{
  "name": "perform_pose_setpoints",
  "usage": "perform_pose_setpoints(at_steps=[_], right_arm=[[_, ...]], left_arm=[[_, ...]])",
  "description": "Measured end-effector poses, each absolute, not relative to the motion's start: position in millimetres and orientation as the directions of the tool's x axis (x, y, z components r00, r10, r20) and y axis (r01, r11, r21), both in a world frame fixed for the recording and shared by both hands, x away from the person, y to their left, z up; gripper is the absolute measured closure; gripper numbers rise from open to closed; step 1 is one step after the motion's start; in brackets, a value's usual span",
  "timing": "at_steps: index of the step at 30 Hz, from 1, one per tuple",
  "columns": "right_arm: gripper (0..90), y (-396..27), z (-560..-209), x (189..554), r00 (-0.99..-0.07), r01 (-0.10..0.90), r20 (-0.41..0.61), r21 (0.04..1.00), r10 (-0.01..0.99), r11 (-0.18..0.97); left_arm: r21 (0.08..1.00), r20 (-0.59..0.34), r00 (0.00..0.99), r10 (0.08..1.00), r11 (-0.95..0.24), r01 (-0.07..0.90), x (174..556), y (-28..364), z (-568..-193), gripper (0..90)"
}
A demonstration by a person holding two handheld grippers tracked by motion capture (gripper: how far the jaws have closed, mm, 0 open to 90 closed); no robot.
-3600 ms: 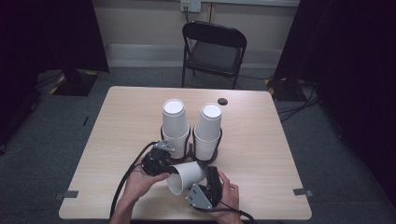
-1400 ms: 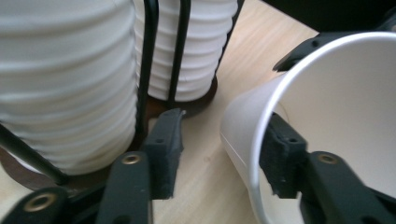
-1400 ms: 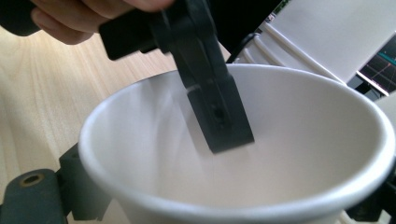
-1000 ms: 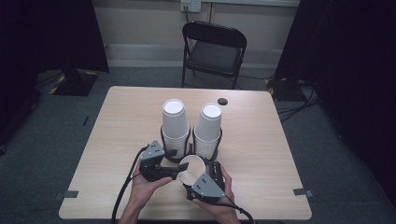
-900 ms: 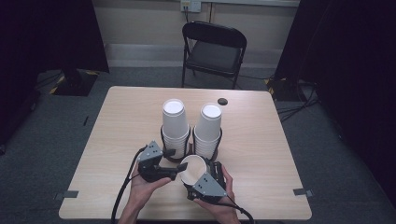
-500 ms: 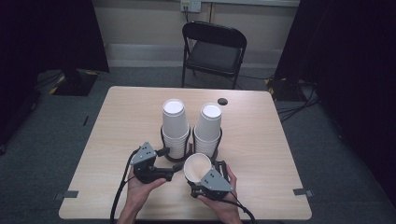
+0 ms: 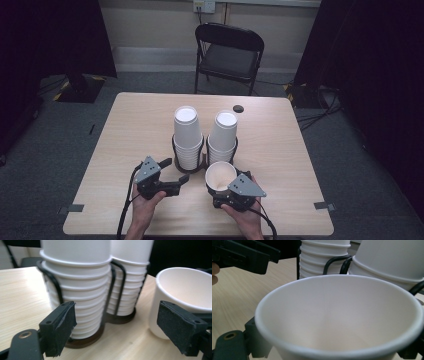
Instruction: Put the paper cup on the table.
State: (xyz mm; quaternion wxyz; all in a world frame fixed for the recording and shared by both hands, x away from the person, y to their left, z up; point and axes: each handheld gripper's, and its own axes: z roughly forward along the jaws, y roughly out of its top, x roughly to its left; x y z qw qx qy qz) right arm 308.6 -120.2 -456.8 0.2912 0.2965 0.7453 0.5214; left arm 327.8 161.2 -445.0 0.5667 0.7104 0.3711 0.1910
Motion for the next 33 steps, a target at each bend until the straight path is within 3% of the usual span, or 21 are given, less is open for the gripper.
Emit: perform_pose_setpoints(at_steps=[18,33], right_arm=[[10.7,-150.9,-446.9,319.6,-0.610,0.187,-0.049,0.961,0.791,0.203],[10.5,-189.9,-435.0,343.4,-0.514,0.203,0.023,0.975,0.858,0.095]], left_arm=[[0.958,-0.066,0.588,0.806,-0.115,0.264,312.6,164.7,-471.2,15.4],[0.966,-0.031,0.511,0.859,-0.105,0.235,305.6,163.6,-486.4,15.4]])
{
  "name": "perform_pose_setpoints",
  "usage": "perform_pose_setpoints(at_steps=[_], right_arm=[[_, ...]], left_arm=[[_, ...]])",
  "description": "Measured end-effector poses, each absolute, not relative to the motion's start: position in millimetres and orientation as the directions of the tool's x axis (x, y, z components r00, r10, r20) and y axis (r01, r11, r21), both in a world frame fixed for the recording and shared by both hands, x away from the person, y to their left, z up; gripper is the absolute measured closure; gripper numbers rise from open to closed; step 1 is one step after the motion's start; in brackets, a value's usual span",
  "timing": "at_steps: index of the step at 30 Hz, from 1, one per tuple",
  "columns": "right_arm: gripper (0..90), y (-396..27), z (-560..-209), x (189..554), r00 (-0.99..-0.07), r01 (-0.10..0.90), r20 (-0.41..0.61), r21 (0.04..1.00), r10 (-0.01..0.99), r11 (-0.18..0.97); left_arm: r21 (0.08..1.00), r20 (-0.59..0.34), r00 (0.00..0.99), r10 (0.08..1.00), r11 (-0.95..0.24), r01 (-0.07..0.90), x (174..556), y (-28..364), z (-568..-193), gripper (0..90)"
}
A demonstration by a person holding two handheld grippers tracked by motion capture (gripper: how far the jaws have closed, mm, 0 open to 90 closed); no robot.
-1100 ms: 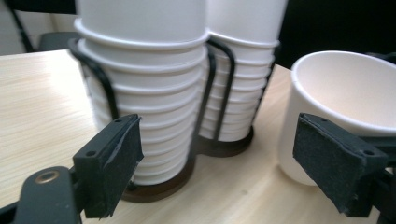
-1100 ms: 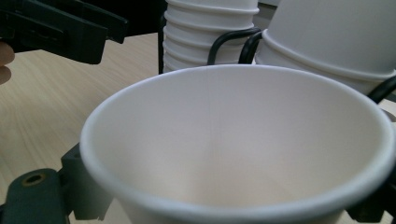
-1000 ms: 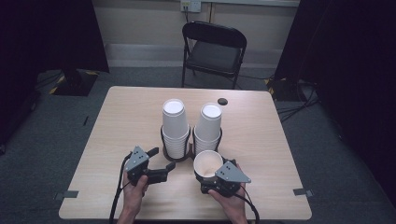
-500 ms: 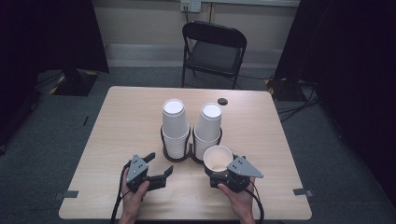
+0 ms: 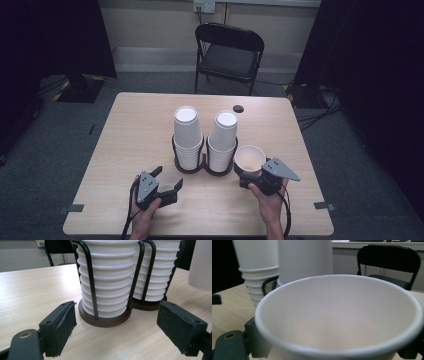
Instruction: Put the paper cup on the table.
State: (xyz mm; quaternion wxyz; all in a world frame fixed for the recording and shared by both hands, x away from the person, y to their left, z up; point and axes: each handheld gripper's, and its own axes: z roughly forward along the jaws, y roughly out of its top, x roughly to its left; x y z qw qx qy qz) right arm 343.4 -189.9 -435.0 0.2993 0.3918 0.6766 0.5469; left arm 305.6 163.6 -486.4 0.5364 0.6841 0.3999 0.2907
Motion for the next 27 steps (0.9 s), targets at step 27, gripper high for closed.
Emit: perform_pose_setpoints(at_steps=[27], right_arm=[[10.6,-210.4,-446.1,428.4,-0.349,0.206,0.028,0.977,0.937,0.048]], left_arm=[[0.978,0.030,0.446,0.895,-0.117,0.170,288.6,159.1,-496.4,15.6]])
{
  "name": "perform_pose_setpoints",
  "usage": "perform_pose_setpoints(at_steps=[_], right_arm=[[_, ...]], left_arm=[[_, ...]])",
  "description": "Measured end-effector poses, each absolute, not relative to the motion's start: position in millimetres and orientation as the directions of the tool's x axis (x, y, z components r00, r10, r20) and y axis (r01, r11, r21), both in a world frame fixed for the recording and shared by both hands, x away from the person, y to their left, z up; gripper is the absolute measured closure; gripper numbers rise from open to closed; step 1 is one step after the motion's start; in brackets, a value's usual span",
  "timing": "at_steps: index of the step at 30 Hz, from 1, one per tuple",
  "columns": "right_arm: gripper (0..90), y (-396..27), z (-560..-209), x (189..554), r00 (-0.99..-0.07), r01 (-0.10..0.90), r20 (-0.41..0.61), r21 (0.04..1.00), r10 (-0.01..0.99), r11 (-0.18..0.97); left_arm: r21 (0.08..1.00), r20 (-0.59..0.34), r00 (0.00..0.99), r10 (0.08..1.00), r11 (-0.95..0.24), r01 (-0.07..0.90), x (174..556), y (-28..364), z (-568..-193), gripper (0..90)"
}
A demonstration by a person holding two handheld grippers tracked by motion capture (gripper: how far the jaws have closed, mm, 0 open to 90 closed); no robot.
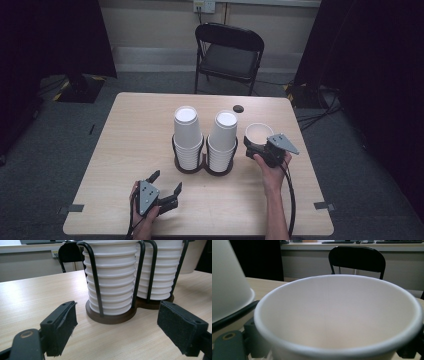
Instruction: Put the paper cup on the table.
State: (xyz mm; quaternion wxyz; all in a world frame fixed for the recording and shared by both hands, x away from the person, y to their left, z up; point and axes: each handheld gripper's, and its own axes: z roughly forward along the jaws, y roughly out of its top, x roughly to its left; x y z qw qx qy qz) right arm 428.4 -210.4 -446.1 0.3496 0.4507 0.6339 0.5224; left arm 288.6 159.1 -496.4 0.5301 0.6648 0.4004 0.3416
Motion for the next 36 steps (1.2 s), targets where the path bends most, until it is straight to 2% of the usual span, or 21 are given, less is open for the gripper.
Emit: perform_pose_setpoints(at_steps=[12,20,23,28,36], right_arm=[[10.5,-210.0,-473.9,452.8,-0.329,0.247,0.036,0.968,0.944,0.049],[10.4,-209.1,-480.0,452.8,-0.330,0.264,0.044,0.963,0.943,0.048],[10.3,-211.4,-479.1,450.6,-0.331,0.299,0.055,0.953,0.942,0.049],[10.5,-211.5,-478.5,449.0,-0.334,0.325,0.016,0.941,0.942,0.099],[12.6,-211.3,-483.2,450.0,-0.344,0.376,0.022,0.919,0.939,0.116]], left_arm=[[0.980,0.004,0.435,0.900,-0.090,0.177,289.1,160.9,-496.7,15.7],[0.981,0.000,0.437,0.900,-0.084,0.172,288.6,161.3,-496.9,15.7],[0.982,-0.006,0.437,0.900,-0.078,0.174,288.6,162.3,-496.9,15.8],[0.983,0.001,0.439,0.899,-0.080,0.163,287.4,162.0,-497.1,15.9],[0.984,0.001,0.451,0.893,-0.081,0.157,287.1,162.4,-497.2,16.0]])
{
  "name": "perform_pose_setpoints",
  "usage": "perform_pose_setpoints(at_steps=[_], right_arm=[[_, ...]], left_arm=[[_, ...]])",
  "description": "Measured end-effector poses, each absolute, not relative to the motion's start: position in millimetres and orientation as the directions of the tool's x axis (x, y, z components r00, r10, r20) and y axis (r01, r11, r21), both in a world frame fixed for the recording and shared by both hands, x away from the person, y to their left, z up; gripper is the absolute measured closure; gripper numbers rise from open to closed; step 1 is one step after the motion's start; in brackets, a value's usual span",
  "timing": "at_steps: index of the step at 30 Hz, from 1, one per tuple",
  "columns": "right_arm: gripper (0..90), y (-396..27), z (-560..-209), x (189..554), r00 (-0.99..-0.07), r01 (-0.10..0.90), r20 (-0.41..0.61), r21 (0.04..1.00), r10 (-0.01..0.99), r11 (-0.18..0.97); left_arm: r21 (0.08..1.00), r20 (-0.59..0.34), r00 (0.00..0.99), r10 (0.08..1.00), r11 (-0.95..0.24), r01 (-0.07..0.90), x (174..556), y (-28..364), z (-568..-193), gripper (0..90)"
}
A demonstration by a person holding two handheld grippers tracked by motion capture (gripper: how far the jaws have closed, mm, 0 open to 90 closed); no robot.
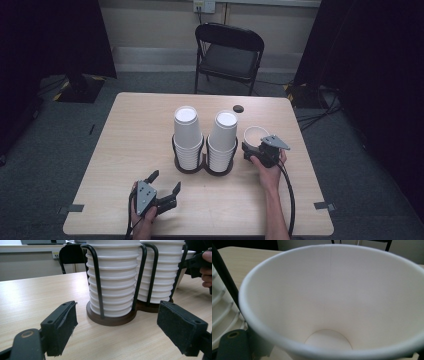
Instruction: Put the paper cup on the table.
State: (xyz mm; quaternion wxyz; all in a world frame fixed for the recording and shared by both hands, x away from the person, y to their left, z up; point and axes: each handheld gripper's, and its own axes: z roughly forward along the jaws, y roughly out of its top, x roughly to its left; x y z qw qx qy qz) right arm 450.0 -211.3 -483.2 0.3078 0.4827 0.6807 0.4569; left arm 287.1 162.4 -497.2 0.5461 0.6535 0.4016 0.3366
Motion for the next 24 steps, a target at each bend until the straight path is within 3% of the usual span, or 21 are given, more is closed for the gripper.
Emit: perform_pose_setpoints(at_steps=[8,13,24], right_arm=[[13.0,-209.1,-486.9,450.2,-0.312,0.427,0.010,0.895,0.950,0.131],[13.1,-212.9,-489.2,450.6,-0.312,0.471,0.060,0.876,0.948,0.100],[13.2,-213.4,-485.8,445.7,-0.308,0.494,0.044,0.861,0.950,0.120]], left_arm=[[0.985,0.015,0.440,0.898,-0.089,0.147,286.3,161.9,-497.3,16.0],[0.985,-0.007,0.438,0.899,-0.069,0.159,287.4,163.0,-497.3,16.1],[0.985,-0.007,0.436,0.900,-0.069,0.157,287.2,163.6,-497.4,16.1]])
